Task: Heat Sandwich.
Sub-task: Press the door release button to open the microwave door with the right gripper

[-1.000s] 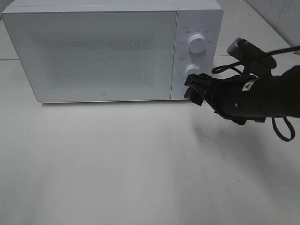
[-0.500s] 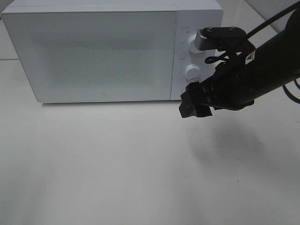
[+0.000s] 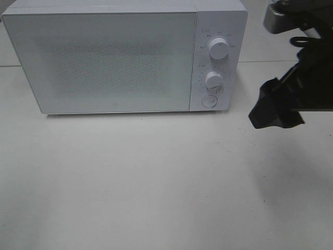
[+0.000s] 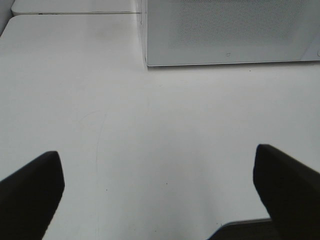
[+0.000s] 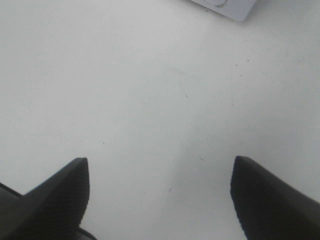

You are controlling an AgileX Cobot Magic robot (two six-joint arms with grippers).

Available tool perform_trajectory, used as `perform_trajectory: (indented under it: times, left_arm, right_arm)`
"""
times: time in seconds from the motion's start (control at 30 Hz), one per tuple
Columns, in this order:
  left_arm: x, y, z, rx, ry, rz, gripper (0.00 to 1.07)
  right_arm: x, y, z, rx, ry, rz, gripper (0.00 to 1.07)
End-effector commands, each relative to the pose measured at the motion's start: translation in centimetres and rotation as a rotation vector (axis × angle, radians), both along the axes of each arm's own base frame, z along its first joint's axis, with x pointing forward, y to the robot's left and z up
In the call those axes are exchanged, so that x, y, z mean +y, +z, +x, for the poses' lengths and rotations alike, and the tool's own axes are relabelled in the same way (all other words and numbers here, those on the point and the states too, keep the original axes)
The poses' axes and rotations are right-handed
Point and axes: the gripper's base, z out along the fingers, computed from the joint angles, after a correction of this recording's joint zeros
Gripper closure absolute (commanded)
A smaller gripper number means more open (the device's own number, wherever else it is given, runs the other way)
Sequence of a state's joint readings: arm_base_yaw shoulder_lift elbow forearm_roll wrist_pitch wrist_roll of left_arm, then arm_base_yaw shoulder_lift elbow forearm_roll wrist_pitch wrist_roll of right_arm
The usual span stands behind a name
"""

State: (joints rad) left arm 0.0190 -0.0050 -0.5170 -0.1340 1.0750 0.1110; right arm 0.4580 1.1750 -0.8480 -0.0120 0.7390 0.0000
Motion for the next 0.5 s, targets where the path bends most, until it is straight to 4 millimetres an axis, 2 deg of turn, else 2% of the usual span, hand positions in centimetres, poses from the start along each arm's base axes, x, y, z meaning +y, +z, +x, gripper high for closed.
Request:
perform_trajectory:
  times: [0.03,0.13,0.17,0.3,0.4,0.43,0.5]
  left_arm:
    - [-0.1,0.0,-0.2,-0.019,0.003,-0.011,0.1]
    - [-0.1,0.0,-0.2,-0.019,0.003,-0.011,0.1]
    - [-0.1,0.0,-0.2,-0.019,0.003,-0.011,0.1]
    - [-0.1,0.0,-0.2,-0.019,0.003,-0.011,0.1]
    - [-0.1,0.0,-0.2,-0.019,0.003,-0.011,0.1]
    - [-0.1,0.0,-0.2,-0.019,0.003,-0.011,0.1]
    - [-0.1,0.0,-0.2,-0.019,0.003,-0.011,0.1]
  right_arm:
    - [-1.2,1.5,-1.8,0.0,-0.007,-0.03,0.31]
    - [-2.3,2.9,-3.9,-0.018,-0.011,-0.023,0.31]
    - [-2.3,2.9,-3.9,-0.018,-0.011,-0.023,0.31]
    - [-3.6,4.2,-6.5,-0.028,-0.014,-0.025,0.31]
    - [-4.2,4.6,-7.5,-0.038,-0.016,-0.024,0.31]
    - [-4.9,5.2,-8.7,-0.071,-0.025,-0.023,0.31]
    - [-5.2,5.5,-9.2,-0.088,-0.03,-0.021,0.31]
